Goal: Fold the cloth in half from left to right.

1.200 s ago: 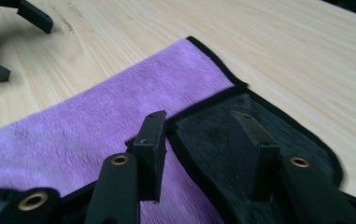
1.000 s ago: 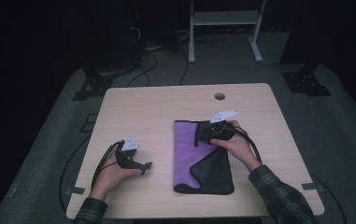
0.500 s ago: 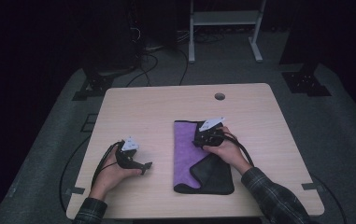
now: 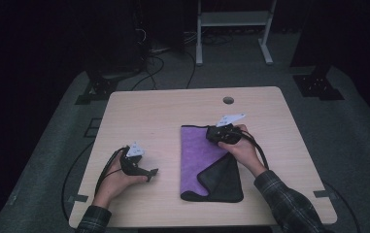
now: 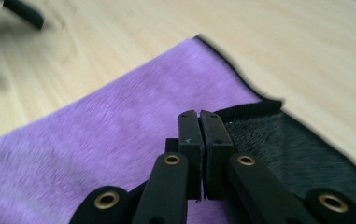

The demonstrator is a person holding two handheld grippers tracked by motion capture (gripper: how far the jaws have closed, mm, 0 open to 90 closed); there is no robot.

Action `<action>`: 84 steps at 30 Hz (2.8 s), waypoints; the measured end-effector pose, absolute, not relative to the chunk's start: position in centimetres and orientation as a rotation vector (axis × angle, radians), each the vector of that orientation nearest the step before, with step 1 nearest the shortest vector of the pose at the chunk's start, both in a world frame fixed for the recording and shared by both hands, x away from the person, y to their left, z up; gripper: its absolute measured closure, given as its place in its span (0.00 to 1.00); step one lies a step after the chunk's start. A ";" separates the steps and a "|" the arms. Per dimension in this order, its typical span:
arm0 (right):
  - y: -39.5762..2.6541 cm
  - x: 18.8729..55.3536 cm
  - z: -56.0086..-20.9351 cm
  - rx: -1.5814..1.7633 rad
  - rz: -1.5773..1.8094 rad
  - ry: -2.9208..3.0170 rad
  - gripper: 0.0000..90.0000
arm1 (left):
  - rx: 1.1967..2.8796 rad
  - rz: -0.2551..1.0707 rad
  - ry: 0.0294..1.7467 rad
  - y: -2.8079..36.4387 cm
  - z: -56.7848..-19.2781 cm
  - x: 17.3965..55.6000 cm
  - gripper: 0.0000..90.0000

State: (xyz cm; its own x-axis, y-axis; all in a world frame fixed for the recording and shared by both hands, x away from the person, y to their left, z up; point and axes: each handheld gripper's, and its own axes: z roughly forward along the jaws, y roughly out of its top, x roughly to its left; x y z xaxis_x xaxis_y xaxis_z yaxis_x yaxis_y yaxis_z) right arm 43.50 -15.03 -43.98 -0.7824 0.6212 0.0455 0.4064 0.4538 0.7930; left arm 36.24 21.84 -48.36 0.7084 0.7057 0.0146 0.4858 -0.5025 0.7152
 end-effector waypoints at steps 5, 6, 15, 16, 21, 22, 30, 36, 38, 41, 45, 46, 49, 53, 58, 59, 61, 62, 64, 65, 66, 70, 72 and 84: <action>-16.3 44.5 -43.0 0.938 1.260 2.394 0.98 | 2.203 0.401 0.901 21.8 -48.4 36.2 0.00; -16.5 44.7 -42.8 0.954 1.266 2.384 0.98 | 2.204 0.401 0.901 21.8 -48.4 36.3 0.00; -19.0 46.2 -42.9 1.044 1.235 2.299 0.98 | 2.201 0.399 0.905 21.8 -48.4 36.2 0.00; -19.2 46.4 -43.0 1.054 1.228 2.292 0.98 | 2.202 0.399 0.904 21.8 -48.4 36.2 0.00; -19.9 47.3 -44.3 1.102 1.167 2.277 0.98 | 2.201 0.399 0.905 21.8 -48.4 36.2 0.00; -20.0 47.4 -44.6 1.111 1.150 2.275 0.98 | 2.202 0.400 0.905 21.8 -48.4 36.2 0.00; -20.4 48.1 -46.5 1.147 1.043 2.282 0.97 | 2.202 0.400 0.905 21.8 -48.4 36.2 0.00; -21.2 48.3 -46.6 1.175 1.084 2.259 0.85 | 2.202 0.399 0.904 21.8 -48.4 36.2 0.00; -21.4 48.2 -46.0 1.175 1.138 2.251 0.80 | 2.201 0.399 0.905 21.8 -48.4 36.2 0.00; -21.3 47.6 -45.1 1.148 1.157 2.248 0.76 | 2.201 0.399 0.905 21.8 -48.4 36.2 0.00; -21.3 46.4 -44.0 1.105 1.159 2.249 0.73 | 2.202 0.399 0.905 21.8 -48.4 36.2 0.00; -21.3 46.2 -43.7 1.098 1.160 2.247 0.73 | 2.201 0.400 0.905 21.8 -48.4 36.2 0.00; -21.4 45.3 -43.1 1.081 1.185 2.259 0.72 | 2.202 0.400 0.905 21.8 -48.4 36.2 0.00; -20.9 43.8 -43.1 1.057 1.210 2.284 0.71 | 2.202 0.400 0.904 21.8 -48.4 36.2 0.00; -20.0 41.9 -43.3 1.018 1.231 2.333 0.70 | 2.203 0.399 0.906 21.8 -48.3 36.2 0.00; -19.9 41.5 -43.3 1.005 1.231 2.339 0.70 | 2.204 0.399 0.906 21.8 -48.3 36.2 0.00; -19.6 40.8 -43.3 0.987 1.238 2.357 0.70 | 2.204 0.399 0.906 21.8 -48.3 36.2 0.00; -19.4 40.3 -43.3 0.977 1.251 2.363 0.69 | 2.204 0.399 0.906 21.8 -48.3 36.2 0.00; -19.2 39.7 -43.2 0.957 1.264 2.379 0.69 | 2.204 0.399 0.906 21.8 -48.3 36.2 0.00; -19.2 39.7 -43.2 0.957 1.264 2.379 0.69 | 2.204 0.399 0.906 21.8 -48.3 36.2 0.00; -18.9 38.9 -43.2 0.930 1.274 2.396 0.69 | 2.204 0.399 0.906 21.8 -48.3 36.2 0.00; -18.2 37.4 -43.4 0.895 1.296 2.428 0.68 | 2.204 0.399 0.907 21.8 -48.3 36.2 0.00; -17.8 36.6 -43.5 0.877 1.309 2.454 0.67 | 2.204 0.399 0.907 21.8 -48.3 36.2 0.00; -14.0 33.7 -44.8 0.729 1.343 2.599 0.63 | 2.204 0.399 0.907 21.8 -48.3 36.2 0.00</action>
State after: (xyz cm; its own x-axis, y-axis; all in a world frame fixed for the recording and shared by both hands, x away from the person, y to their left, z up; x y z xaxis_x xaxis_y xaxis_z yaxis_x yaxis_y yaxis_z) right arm 33.66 -14.05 -44.80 -0.8756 0.4714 0.1052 0.3587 0.4886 0.7954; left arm 36.21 21.82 -48.34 0.7059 0.7082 0.0142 0.4891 -0.5019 0.7133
